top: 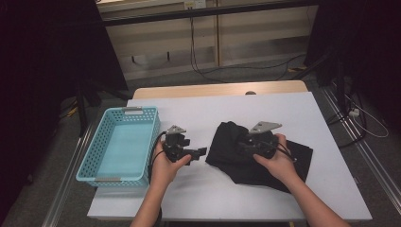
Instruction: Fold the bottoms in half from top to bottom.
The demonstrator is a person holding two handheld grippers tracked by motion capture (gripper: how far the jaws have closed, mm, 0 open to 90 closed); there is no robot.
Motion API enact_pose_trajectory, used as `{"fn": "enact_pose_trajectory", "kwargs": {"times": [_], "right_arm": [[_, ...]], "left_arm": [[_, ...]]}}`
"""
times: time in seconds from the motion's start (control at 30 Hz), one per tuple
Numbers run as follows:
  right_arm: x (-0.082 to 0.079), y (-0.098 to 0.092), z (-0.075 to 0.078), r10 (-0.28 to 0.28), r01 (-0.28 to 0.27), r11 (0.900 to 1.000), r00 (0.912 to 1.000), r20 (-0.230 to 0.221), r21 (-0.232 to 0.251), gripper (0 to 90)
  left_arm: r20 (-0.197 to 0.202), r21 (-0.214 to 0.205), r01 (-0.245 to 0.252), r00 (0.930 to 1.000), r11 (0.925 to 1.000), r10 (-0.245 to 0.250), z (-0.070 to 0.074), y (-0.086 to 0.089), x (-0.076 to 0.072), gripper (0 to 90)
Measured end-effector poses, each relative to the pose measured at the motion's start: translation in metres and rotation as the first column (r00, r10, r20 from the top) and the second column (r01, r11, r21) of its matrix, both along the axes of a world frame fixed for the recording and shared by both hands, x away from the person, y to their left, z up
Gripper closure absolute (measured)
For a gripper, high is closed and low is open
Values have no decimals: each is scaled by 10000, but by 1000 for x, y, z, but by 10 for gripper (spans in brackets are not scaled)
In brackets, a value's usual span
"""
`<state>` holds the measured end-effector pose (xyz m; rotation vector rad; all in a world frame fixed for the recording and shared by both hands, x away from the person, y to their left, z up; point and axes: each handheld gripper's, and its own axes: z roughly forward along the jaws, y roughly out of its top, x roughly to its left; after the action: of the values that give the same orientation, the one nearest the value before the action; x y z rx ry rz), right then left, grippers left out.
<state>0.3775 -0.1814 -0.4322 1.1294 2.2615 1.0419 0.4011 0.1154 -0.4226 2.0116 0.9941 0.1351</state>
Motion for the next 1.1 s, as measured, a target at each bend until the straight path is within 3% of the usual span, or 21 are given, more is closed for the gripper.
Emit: {"fn": "enact_pose_trajectory", "kwargs": {"times": [0.1, 0.17, 0.43, 0.47, 0.53, 0.6, 0.67, 0.8, 0.93, 1.03, 1.1], "right_arm": [[8, 9, -6, -44, 45, 9998, 10000, -45, 204, 744], [11, 6, -7, -436, 434, 9980, 9990, 20, 454, 885], [10, -38, 5, -1459, 1480, 9830, 9889, -265, 1090, 900], [9, -44, 5, -1670, 1681, 9805, 9858, -191, 1021, 891], [6, -53, 5, -1956, 1968, 9747, 9804, -221, 1058, 770], [0, -58, 3, -2170, 2183, 9732, 9759, -249, 727, 735], [-8, -60, 4, -2022, 2038, 9740, 9790, -257, 991, 703], [-22, -60, 14, -1979, 1962, 9789, 9799, 252, 578, 595], [-35, -57, 23, -1501, 1451, 9841, 9877, 429, 1029, 558], [-36, -42, 14, -992, 984, 9922, 9950, 67, 766, 530], [-32, -33, 2, -934, 940, 9952, 9954, -229, 267, 530]], "left_arm": [[107, 140, 24, 9999, 9999, -25, 1, 3, -1, 148], [132, 238, 87, 9999, 9997, -90, 1, 5, -2, 146], [186, 235, 128, 9997, 9996, -132, 3, 5, -1, 150], [184, 229, 163, 9997, 9996, -167, 4, 4, -1, 150], [191, 267, 217, 9996, 9994, -222, 4, 2, -1, 151], [219, 199, 170, 9996, 9997, -174, 4, 1, -1, 151], [170, 274, 243, 9995, 9993, -248, 4, 0, -1, 152], [175, 320, 282, 9994, 9991, -288, 4, -1, -1, 152], [216, 316, 350, 9991, 9989, -356, 5, -2, 0, 153], [160, 289, 305, 9994, 9991, -309, 4, -3, -1, 153], [173, 273, 262, 9995, 9993, -266, 4, -3, -1, 154]]}}
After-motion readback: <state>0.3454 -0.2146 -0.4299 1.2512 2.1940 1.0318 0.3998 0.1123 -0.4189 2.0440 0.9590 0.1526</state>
